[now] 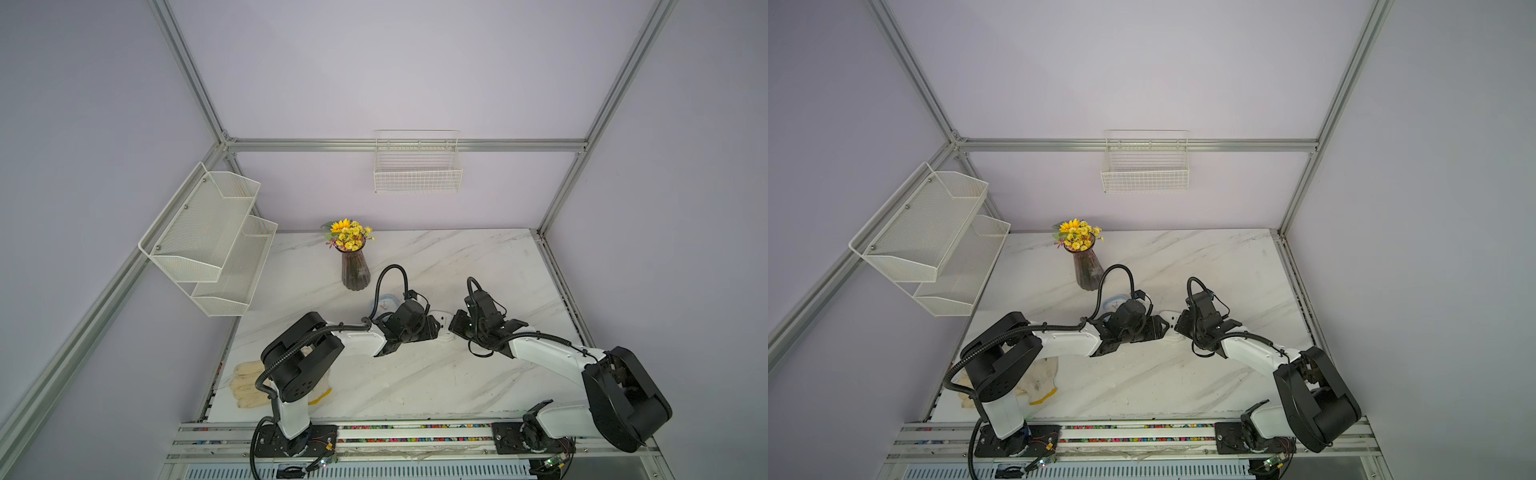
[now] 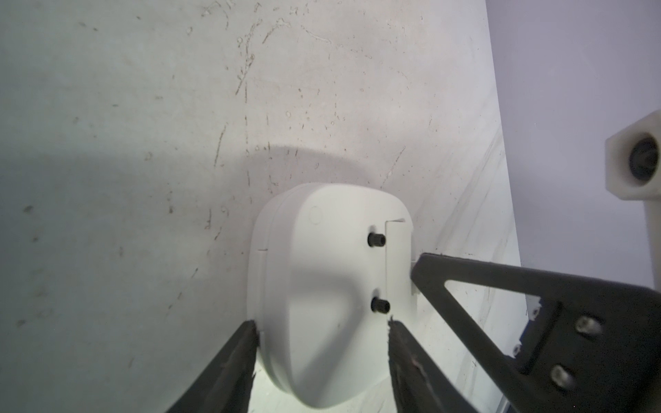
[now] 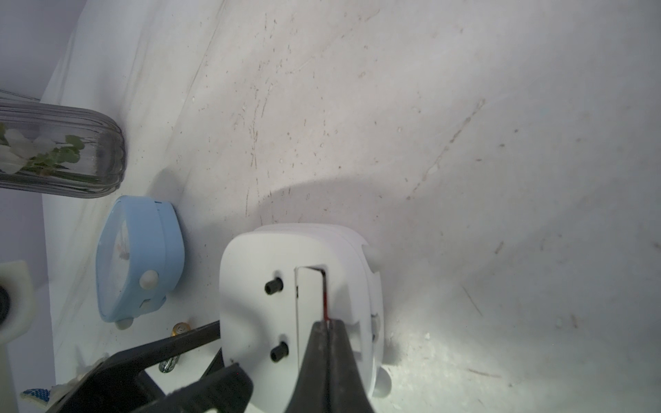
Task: Insert the battery into the alarm
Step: Install the cover on the alarm.
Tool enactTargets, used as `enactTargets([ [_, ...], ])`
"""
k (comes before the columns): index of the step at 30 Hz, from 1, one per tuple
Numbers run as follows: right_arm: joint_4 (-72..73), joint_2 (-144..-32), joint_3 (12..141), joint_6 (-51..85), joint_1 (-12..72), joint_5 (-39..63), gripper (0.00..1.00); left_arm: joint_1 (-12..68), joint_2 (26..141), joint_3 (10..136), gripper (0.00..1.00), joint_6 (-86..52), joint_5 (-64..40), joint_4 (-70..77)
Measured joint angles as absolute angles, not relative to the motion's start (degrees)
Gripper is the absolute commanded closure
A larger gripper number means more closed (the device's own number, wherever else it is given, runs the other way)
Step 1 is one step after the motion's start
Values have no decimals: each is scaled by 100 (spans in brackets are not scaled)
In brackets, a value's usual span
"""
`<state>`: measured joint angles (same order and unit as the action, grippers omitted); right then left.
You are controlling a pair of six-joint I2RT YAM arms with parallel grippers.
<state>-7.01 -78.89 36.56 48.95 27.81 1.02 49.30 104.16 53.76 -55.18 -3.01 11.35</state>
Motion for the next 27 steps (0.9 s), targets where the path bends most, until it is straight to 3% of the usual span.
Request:
enactTargets([
  [21,-576,-7959,3656,4781,2786,255,100,4925,10416,5367,41,-5546,-252,1114],
  [27,-784,-7977,3743,4737,2799,108,86,4925,10416,5363,41,-5546,-261,1129],
])
